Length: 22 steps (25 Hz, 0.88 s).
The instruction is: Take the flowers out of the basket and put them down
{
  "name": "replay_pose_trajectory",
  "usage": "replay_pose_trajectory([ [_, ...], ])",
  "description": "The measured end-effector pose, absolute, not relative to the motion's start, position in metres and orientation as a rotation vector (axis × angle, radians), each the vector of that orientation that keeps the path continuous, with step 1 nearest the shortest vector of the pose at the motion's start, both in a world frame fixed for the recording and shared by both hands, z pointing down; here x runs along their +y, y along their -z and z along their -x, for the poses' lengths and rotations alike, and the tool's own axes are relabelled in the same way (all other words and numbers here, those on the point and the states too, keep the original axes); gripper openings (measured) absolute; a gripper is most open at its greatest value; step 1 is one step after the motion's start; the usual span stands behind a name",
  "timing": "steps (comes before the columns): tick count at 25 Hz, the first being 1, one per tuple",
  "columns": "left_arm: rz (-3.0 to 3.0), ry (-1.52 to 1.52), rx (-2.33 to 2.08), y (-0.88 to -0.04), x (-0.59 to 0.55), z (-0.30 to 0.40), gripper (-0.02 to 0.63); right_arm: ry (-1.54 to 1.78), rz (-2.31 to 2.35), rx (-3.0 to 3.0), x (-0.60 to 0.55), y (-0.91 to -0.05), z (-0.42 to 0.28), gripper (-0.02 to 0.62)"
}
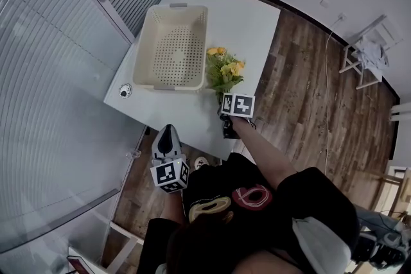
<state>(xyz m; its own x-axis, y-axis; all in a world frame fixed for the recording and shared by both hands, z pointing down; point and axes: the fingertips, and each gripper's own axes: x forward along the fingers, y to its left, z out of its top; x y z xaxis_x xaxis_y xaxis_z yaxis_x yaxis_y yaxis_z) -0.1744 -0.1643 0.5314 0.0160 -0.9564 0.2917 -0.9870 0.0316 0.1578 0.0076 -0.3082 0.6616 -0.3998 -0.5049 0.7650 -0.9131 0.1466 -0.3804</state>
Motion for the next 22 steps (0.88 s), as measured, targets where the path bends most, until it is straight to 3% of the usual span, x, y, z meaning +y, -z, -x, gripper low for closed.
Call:
replay_pose_trajectory([
  [9,-1.993,-0.120,-1.983,-0.528,-0.164,0.174,0.018,-1.185,-1.286,-2.104,-0.305,-0.645,0.005,0.283],
  [13,-2.020,-0.118,-1.974,-0.524,-0.164,0.169,0.018,-1.030,-1.271,-2.176,-0.308,-0.622,0.004,0.326],
  [22,-2.084,-0.057,-1.949,-0.507,-0.167,0.159,0.018,-0.964,-1.264,-2.364,-0.301,-0.557,-0.009,0.344],
])
